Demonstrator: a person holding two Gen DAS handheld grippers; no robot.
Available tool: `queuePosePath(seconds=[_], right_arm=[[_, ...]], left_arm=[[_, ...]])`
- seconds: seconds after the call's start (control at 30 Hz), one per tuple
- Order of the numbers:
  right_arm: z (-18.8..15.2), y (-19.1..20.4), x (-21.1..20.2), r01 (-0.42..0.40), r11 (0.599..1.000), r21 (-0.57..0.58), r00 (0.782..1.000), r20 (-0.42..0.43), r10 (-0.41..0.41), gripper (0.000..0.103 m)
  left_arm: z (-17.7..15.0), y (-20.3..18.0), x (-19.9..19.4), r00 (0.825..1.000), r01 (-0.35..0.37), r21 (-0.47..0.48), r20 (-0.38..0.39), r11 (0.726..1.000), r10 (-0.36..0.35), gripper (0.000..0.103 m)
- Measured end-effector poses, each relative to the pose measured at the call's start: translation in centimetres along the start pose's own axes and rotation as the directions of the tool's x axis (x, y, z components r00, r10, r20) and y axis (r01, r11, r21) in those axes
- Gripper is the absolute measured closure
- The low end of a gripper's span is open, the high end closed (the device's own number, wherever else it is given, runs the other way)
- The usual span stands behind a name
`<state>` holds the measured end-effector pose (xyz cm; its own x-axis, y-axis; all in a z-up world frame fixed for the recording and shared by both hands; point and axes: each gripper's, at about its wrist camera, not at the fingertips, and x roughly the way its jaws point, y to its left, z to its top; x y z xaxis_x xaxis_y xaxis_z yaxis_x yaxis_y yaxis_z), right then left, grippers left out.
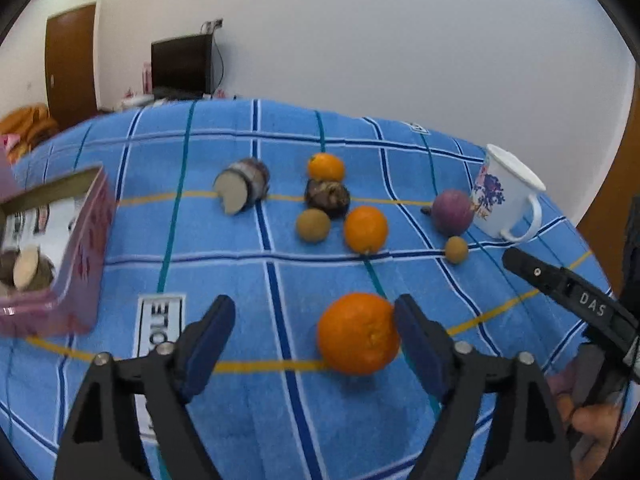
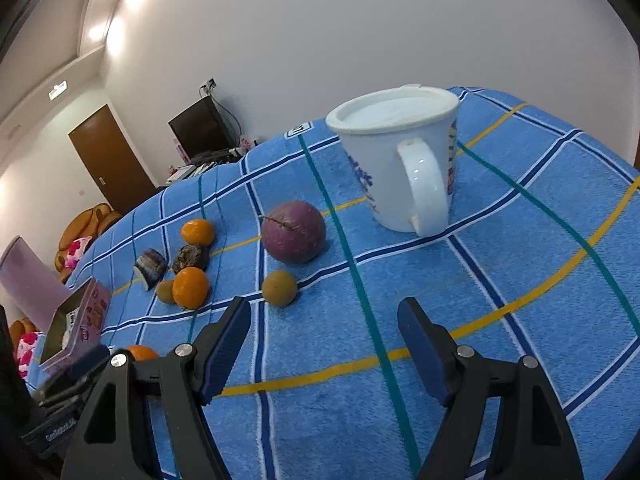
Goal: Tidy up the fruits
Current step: 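Grasp the large orange with the left tool while the right tool grasps a small yellow fruit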
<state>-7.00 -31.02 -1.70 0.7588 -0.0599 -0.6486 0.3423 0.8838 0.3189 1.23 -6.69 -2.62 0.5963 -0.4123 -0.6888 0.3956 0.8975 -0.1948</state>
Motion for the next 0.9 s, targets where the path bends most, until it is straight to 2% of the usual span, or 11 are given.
queuePosePath(seconds=[0.13, 0.23, 0.37, 0.4, 0.43, 0.53, 0.63, 0.73, 0.77, 0.83, 0.9], right_arm=[[-0.1, 0.1, -0.2, -0.006, 1.0, 0.003, 1.0, 0.004, 0.006, 0.026], [-0.1, -0.1, -0.2, -0.002, 1.0, 0.011, 1.0, 0.009, 0.002, 0.026], [-0.2, -0.3, -0.2, 0.008, 1.0, 0.014, 1.0, 0.007, -0.008, 0.026], [-0.2, -0.3, -0.1, 0.01, 1.0, 0.013, 1.0, 0.007, -0.01, 0.026], [-0.2, -0.2, -0.1, 0.012, 1.0, 0.009, 1.0, 0.008, -0.012, 0.026], [-0.3, 0.0, 0.0, 0.019, 1.0, -0.006, 1.0, 0.01, -0.019, 0.026], [-0.4, 0.5, 0.0, 0.021, 0.999, -0.028, 1.0, 0.007, -0.021, 0.026], [-0.4, 1.5, 0.4, 0.022, 0.997, -0.076, 1.0, -0.01, -0.023, 0.026], [-0.4, 1.9, 0.7, 0.019, 0.996, -0.089, 1.0, -0.017, -0.021, 0.026], [-0.1, 2.6, 1.5, 0.023, 0.993, -0.115, 0.998, -0.048, -0.029, 0.026], [0.2, 3.3, 2.5, 0.024, 0.991, -0.133, 0.996, -0.084, -0.035, 0.026]], left_arm=[[-0.3, -1.3, 1.3, 0.998, -0.028, 0.061, -0.052, 0.998, 0.031, 0.021], [-0.2, -1.4, 1.8, 0.997, -0.013, 0.031, -0.072, 0.999, 0.015, 0.031], [0.1, -1.2, 1.7, 0.999, -0.019, 0.005, -0.049, 1.0, 0.019, 0.035], [0.1, -1.4, 1.8, 0.998, -0.011, 0.014, -0.056, 1.0, 0.012, 0.04], [0.1, -1.7, 2.0, 0.997, 0.02, 0.032, -0.069, 0.999, -0.017, 0.053], [0.1, -2.0, 2.0, 0.997, 0.015, 0.048, -0.071, 0.999, -0.012, 0.053], [0.2, -1.4, 1.8, 0.997, 0.038, 0.015, -0.066, 0.999, -0.037, 0.053], [0.2, -0.2, 0.4, 0.998, 0.057, -0.032, 0.003, 0.998, -0.057, 0.053], [0.3, 0.1, -0.5, 0.997, 0.051, -0.03, 0.051, 0.998, -0.049, 0.053], [0.5, 0.2, -1.9, 0.991, 0.002, -0.003, 0.134, 1.0, -0.002, 0.053], [0.8, 0.7, -3.1, 0.976, -0.054, 0.002, 0.211, 0.999, 0.052, 0.053]])
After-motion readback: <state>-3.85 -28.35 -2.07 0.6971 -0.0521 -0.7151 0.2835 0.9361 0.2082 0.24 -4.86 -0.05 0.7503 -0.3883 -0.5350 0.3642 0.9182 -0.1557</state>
